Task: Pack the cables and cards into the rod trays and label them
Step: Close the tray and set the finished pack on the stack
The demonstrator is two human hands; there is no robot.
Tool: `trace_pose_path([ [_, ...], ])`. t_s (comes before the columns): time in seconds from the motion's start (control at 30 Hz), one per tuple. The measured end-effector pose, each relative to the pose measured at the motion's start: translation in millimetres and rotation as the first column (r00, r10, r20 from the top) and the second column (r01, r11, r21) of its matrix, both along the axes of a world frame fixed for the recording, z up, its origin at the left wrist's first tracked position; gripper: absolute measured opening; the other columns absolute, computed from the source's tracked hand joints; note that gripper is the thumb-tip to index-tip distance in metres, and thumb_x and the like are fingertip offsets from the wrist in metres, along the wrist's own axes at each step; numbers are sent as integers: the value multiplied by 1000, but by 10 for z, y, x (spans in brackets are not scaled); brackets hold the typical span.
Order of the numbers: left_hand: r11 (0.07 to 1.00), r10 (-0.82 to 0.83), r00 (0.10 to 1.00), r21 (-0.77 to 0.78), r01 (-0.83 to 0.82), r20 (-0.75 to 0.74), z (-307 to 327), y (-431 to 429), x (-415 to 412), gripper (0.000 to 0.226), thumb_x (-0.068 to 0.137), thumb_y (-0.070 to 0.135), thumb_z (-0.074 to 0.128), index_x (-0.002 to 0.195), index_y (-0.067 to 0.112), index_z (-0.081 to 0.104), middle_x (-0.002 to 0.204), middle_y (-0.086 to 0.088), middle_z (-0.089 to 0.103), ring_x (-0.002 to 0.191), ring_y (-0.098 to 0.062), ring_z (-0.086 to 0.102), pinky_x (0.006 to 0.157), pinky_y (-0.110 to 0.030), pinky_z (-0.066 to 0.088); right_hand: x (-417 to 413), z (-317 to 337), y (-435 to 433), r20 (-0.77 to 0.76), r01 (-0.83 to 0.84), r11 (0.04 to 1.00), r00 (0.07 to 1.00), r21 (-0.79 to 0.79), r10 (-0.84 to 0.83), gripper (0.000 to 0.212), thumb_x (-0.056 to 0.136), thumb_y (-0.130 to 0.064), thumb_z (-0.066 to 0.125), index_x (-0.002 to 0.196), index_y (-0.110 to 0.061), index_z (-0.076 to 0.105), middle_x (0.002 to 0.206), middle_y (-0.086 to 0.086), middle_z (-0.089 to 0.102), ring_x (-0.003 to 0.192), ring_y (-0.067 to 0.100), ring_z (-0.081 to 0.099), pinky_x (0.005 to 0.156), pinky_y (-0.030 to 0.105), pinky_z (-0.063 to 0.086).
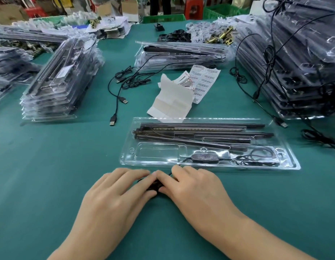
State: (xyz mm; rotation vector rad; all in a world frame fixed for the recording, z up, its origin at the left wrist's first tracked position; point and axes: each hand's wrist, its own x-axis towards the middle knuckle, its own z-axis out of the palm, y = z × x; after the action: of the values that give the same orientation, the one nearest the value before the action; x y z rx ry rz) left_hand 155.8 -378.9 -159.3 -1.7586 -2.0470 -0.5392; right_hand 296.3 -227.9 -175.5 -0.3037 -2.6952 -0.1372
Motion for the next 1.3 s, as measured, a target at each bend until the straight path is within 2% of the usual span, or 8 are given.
trace_pose_path([
  [0.27, 999, 29, 990, -41, -35, -141, -75, -15, 88, 30, 98, 33, 58, 106, 15, 82, 105, 5, 78, 93, -18, 77, 88, -32, 48, 14, -12, -38, 31, 8, 999, 999, 40, -9, 34, 95, -40, 68, 124, -24, 72, 81, -7, 61, 68, 13, 60, 50, 27, 43],
  [0.43, 999, 12, 990, -29, -16, -142, -148, -42, 110, 31, 95, 26, 57, 108, 10, 81, 111, -2, 77, 101, -18, 75, 96, -37, 46, 73, 20, 52, 108, -92, 987, 991, 132, 78, 52, 80, -13, 63, 132, -16, 67, 86, -7, 63, 73, 12, 61, 51, 24, 46],
  [0.57, 1000, -8, 990, 19, 11, -142, -174, 4, 129, 27, 93, 18, 59, 100, 9, 82, 103, -4, 79, 94, -19, 77, 88, -33, 57, 72, 69, 136, 121, -110, 991, 988, 82, 99, 52, 80, -25, 83, 131, -24, 69, 81, -9, 61, 71, 12, 61, 52, 24, 44],
  [0.73, 999, -36, 979, -4, 36, -203, -151, 42, 81, 43, 101, -2, 39, 100, 5, 81, 100, -8, 79, 90, -23, 78, 85, -36, 60, 69, 64, 156, 95, -142, 986, 986, 88, 133, 30, 100, -31, 60, 128, -25, 70, 81, -11, 62, 74, 11, 61, 56, 23, 44],
  [0.83, 1000, -5, 990, -5, 5, -142, -96, 88, 109, 38, 101, 11, 44, 98, 11, 82, 94, -1, 78, 83, -21, 77, 75, -32, 55, 64, 55, 135, 74, -116, 989, 991, 89, 110, 35, 103, -28, 45, 125, -24, 71, 80, -11, 62, 71, 11, 60, 53, 24, 44],
  [0.97, 993, 98, 994, -56, -100, -41, 5, 116, 163, 32, 92, 42, 55, 87, 22, 80, 87, 10, 75, 73, -14, 73, 56, -31, 58, 67, 53, 112, 70, -104, 994, 992, 26, 102, 32, 92, -26, 73, 124, -23, 71, 81, -8, 60, 71, 14, 60, 50, 28, 47],
  [1.13, 983, 149, 981, -123, -133, 127, 157, 189, 117, 15, 80, 41, 69, 73, 30, 77, 74, 18, 71, 68, -13, 68, 55, -29, 54, 50, 119, 134, 56, -75, 997, 996, 13, 74, 36, 85, -30, 82, 119, -25, 73, 85, -4, 57, 75, 18, 57, 54, 28, 39],
  [1.3, 985, 147, 989, -91, -144, 27, 68, 152, 145, 19, 90, 35, 63, 78, 30, 77, 67, 13, 68, 61, -16, 64, 53, -34, 53, 46, 116, 136, -79, -107, 991, 992, -86, 100, 4, 90, -24, 77, 92, -21, 75, 86, -5, 61, 77, 18, 57, 58, 30, 46],
])
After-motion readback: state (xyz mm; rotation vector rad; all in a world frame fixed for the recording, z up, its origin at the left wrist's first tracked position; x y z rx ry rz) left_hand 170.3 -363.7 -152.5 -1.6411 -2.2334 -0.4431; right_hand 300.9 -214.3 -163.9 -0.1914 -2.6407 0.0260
